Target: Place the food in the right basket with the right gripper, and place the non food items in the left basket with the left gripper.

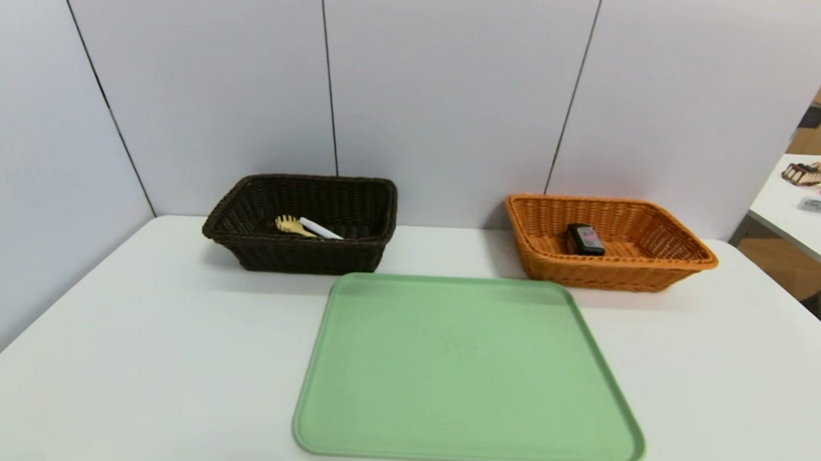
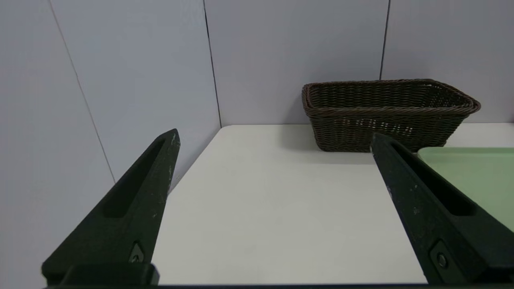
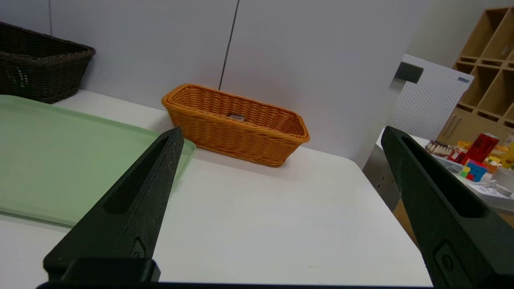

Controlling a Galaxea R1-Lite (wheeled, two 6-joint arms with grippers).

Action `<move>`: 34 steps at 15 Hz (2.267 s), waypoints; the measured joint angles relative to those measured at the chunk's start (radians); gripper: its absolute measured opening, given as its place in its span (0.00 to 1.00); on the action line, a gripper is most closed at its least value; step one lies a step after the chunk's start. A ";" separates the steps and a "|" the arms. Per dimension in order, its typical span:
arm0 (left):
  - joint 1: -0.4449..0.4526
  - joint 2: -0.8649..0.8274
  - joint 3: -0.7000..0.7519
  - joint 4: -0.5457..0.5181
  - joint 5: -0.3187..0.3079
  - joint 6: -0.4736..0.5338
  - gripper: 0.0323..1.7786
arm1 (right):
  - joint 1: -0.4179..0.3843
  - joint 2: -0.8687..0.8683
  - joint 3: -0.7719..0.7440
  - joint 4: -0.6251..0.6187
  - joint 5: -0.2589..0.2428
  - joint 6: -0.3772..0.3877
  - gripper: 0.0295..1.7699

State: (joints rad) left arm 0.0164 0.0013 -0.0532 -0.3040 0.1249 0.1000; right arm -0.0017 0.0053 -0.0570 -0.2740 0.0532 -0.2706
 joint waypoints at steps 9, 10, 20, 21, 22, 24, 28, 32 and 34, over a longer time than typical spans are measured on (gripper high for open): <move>0.000 -0.002 0.053 0.153 -0.036 -0.075 0.95 | 0.000 -0.007 0.057 0.230 0.000 -0.022 0.96; 0.000 -0.001 0.053 0.186 -0.063 -0.082 0.95 | 0.000 -0.007 0.057 0.243 0.000 -0.026 0.96; 0.000 -0.001 0.053 0.306 -0.123 -0.129 0.95 | 0.002 -0.007 0.053 0.241 0.000 -0.020 0.96; 0.000 -0.001 0.053 0.306 -0.122 -0.130 0.95 | 0.002 -0.007 0.054 0.241 0.000 -0.020 0.96; 0.000 -0.001 0.053 0.305 -0.122 -0.131 0.95 | 0.002 -0.007 0.055 0.240 0.000 -0.020 0.96; 0.000 -0.001 0.053 0.306 -0.122 -0.130 0.95 | 0.002 -0.007 0.055 0.240 0.000 -0.020 0.96; 0.000 -0.001 0.053 0.306 -0.123 -0.131 0.95 | 0.002 -0.007 0.055 0.240 0.000 -0.020 0.96; 0.000 -0.001 0.053 0.306 -0.122 -0.130 0.95 | 0.002 -0.007 0.056 0.240 0.000 -0.020 0.96; 0.000 -0.001 0.053 0.306 -0.123 -0.130 0.95 | 0.002 -0.007 0.056 0.240 0.000 -0.023 0.96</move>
State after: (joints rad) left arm 0.0164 0.0000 0.0000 0.0017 0.0023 -0.0302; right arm 0.0000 -0.0013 -0.0013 -0.0336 0.0532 -0.2934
